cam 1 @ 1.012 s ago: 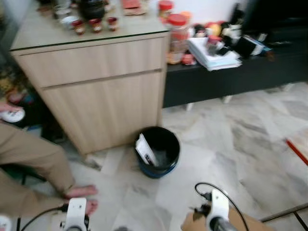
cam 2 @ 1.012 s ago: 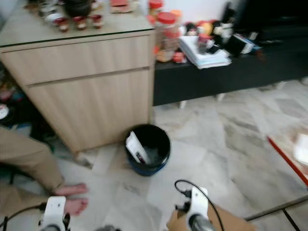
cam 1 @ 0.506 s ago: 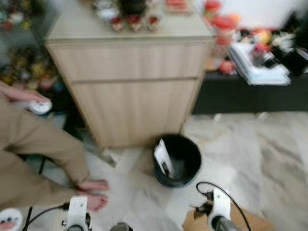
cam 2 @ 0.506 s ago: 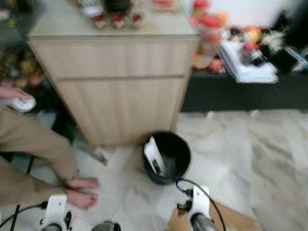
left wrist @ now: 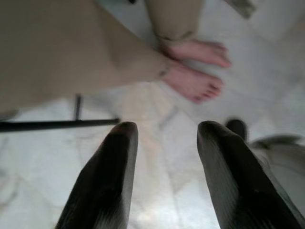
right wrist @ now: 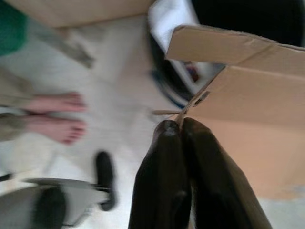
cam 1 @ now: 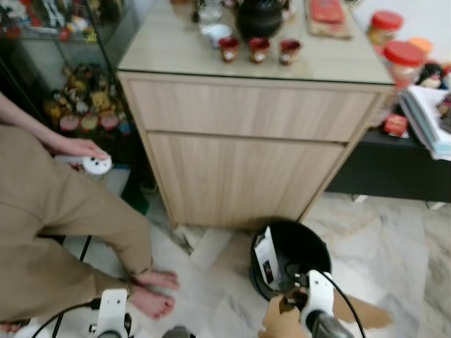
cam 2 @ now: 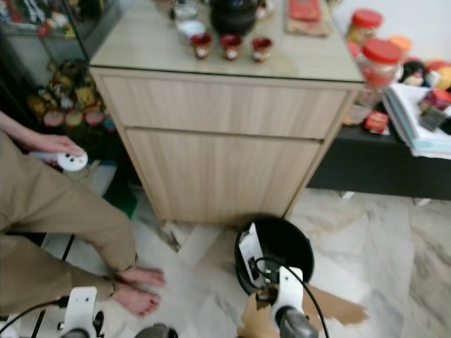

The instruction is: Picking trash to rubbish bin

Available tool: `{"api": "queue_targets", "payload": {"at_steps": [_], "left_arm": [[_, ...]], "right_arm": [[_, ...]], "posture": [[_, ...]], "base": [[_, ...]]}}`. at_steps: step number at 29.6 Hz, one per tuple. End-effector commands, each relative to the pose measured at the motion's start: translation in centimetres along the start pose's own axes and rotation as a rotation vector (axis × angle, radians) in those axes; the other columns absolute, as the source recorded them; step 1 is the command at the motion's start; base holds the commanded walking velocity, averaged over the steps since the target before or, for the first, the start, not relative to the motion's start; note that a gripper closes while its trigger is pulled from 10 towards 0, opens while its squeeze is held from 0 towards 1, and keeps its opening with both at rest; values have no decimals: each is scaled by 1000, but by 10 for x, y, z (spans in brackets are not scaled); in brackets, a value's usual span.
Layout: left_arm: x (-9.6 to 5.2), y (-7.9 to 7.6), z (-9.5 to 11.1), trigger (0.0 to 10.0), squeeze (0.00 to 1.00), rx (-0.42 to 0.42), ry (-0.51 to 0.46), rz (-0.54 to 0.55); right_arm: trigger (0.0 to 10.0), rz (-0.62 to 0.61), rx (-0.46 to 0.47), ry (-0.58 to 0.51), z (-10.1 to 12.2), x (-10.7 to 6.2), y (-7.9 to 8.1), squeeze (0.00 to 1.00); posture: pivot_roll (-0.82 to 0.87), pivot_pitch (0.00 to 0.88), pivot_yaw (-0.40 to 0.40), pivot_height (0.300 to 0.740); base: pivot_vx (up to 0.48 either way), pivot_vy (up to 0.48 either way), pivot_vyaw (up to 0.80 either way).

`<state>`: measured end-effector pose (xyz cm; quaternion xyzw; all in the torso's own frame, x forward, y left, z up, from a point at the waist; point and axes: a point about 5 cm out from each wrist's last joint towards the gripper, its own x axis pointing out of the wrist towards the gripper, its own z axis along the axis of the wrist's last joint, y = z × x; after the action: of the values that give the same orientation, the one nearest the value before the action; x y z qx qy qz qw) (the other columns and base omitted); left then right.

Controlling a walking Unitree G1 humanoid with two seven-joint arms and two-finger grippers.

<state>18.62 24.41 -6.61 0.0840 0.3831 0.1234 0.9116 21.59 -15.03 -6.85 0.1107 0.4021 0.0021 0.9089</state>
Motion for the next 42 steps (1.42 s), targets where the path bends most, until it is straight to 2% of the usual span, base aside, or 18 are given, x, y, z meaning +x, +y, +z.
{"api": "queue_targets", "payload": {"at_steps": [1, 3, 7, 8, 9, 10, 12, 13, 16, 30, 36, 37, 39, 40, 42], "left_arm": [[-2, -5, -5, 10000, 0, 4, 18, -10], [-1, -6, -3, 10000, 0, 5, 11, -11], [2, -10, 13, 10000, 0, 27, -54, -36], [4, -13, 21, 10000, 0, 47, -91, -61], [4, -13, 21, 10000, 0, 47, -91, -61], [4, -17, 29, 10000, 0, 85, -128, -89], [5, -19, 32, 10000, 0, 89, -142, -104], [5, -20, 32, 10000, 0, 82, -145, -107], [4, -17, 31, 10000, 0, 46, -143, -94], [2, -14, 20, 10000, 0, 58, -123, -88], [2, -14, 26, 10000, 0, 61, -155, -78], [3, -14, 33, 10000, 0, 67, -184, -71], [4, -15, 37, 10000, 0, 71, -201, -70], [4, -16, 45, 10000, 0, 74, -236, -71], [4, -19, 52, 10000, 0, 75, -270, -77]], "right_arm": [[10000, -29, 4, 31, -8, -3, -11, 0], [10000, -26, 6, 30, -7, -3, -11, 0], [10000, -1, -1, 14, -3, -2, -9, 0], [10000, -3, 2, 14, -2, -2, -10, 0], [10000, -3, 2, 14, -2, -2, -10, 0], [10000, -18, 9, 25, -3, -3, -13, 0], [10000, -21, 23, 29, -4, -3, -14, 0], [10000, -20, 40, 29, -4, -3, -14, 0], [10000, -20, 7, 28, -3, -3, -14, 0], [10000, -4, 6, 28, -2, -2, -11, 0], [10000, 10, -14, 12, 2, -1, -8, 0], [10000, 49, -60, -3, 7, 0, -3, 0], [10000, 73, -88, -14, 10, 1, 1, 0], [10000, 121, -163, -39, 17, 3, 7, 0], [10000, 161, -188, -63, 23, 3, 13, 0]], "posture": [[145, 215, -21, 740], [144, 216, -22, 740], [146, 213, -25, 740], [147, 211, -25, 740], [147, 211, -25, 740], [150, 209, -26, 740], [155, 204, -28, 740], [155, 204, -28, 740], [148, 199, -27, 740], [160, 206, -36, 740], [164, 214, -40, 740], [165, 217, -40, 740], [164, 219, -41, 740], [163, 220, -40, 740], [162, 220, -39, 740]], "base": [[382, 0, 0], [382, 0, 0], [382, 0, 0], [368, 0, 0], [368, 0, 0], [0, 0, 0], [0, 0, -400], [0, 0, -800], [0, 0, -800], [0, 0, -800], [0, 0, 0], [0, 0, 0], [0, 0, 0], [0, 0, 0], [0, 0, 0]]}}
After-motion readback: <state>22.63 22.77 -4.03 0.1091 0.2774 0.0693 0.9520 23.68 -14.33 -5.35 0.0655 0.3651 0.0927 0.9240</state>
